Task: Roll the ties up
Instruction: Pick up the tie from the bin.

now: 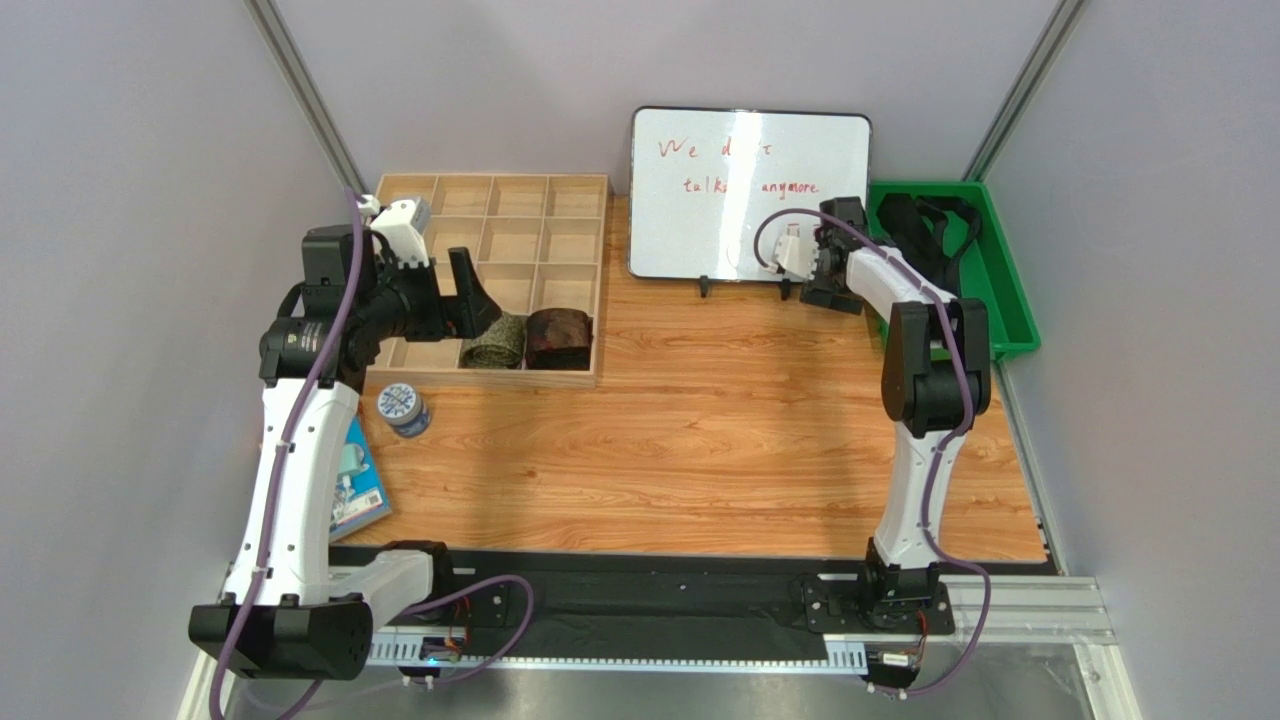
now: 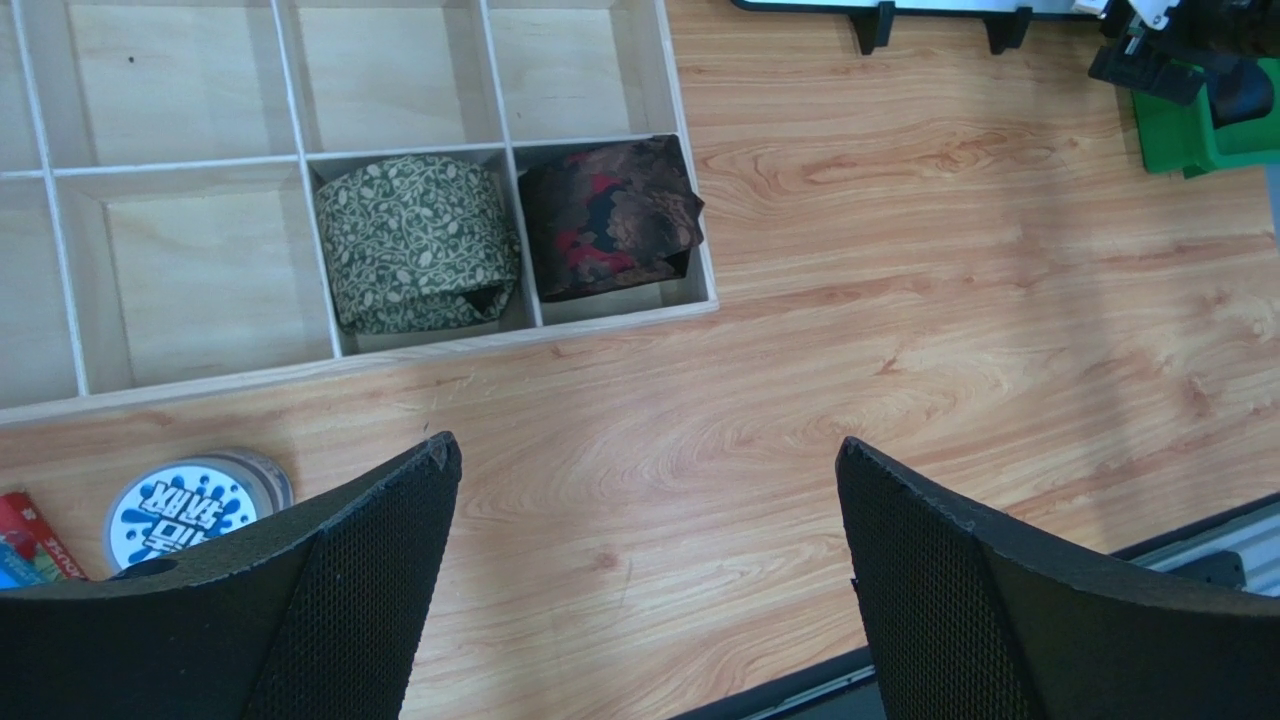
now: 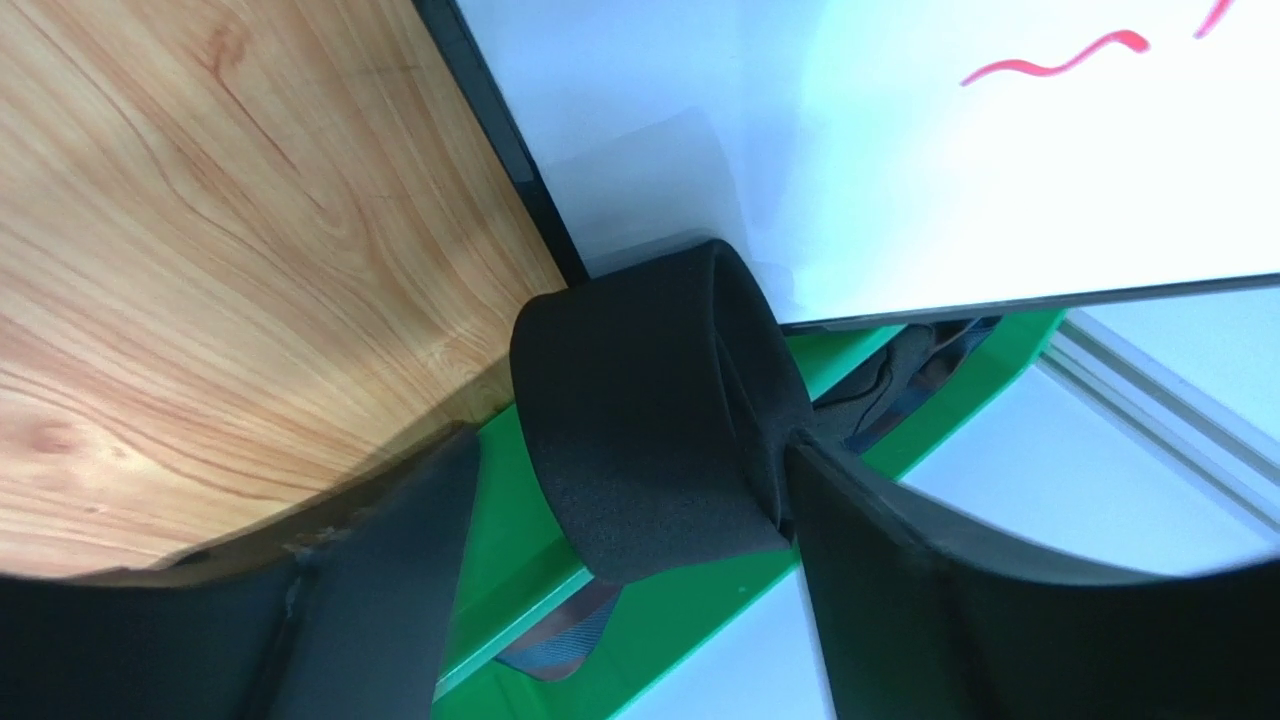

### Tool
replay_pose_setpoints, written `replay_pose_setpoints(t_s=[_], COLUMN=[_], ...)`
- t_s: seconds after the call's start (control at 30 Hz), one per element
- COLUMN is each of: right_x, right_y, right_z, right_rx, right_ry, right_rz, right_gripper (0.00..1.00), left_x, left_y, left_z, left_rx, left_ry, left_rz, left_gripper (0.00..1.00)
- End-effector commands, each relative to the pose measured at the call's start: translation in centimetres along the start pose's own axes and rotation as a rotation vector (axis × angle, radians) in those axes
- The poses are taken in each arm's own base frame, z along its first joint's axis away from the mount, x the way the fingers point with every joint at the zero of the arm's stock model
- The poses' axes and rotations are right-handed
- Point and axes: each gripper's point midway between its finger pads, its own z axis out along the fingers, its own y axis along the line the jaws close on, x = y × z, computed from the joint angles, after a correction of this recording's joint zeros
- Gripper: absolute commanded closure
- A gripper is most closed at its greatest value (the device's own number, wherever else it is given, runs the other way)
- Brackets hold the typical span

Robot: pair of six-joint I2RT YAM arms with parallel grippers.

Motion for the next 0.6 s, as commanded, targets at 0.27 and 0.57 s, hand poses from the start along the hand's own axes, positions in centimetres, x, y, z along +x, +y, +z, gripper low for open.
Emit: replay_pose_setpoints(t_s=[0.27,0.57], right_x=[0.9,1.4], right_y=[-5.2,-16.3], right_z=[-4.1,-22.1], right_rx=[0.157,0.402], right_ry=[0.005,-0.262], right_rz=[0.015,0.267], right_gripper=[1.0,1.0], left_x=[-1.7,-2.9], left_y=[-1.2,-2.8], left_z=[-1.5,-3.4], left_rx=[0.04,0.092], left_ry=[-0.076,-0.139], left_rz=[0.046,0.098], left_gripper=[0.01,0.01])
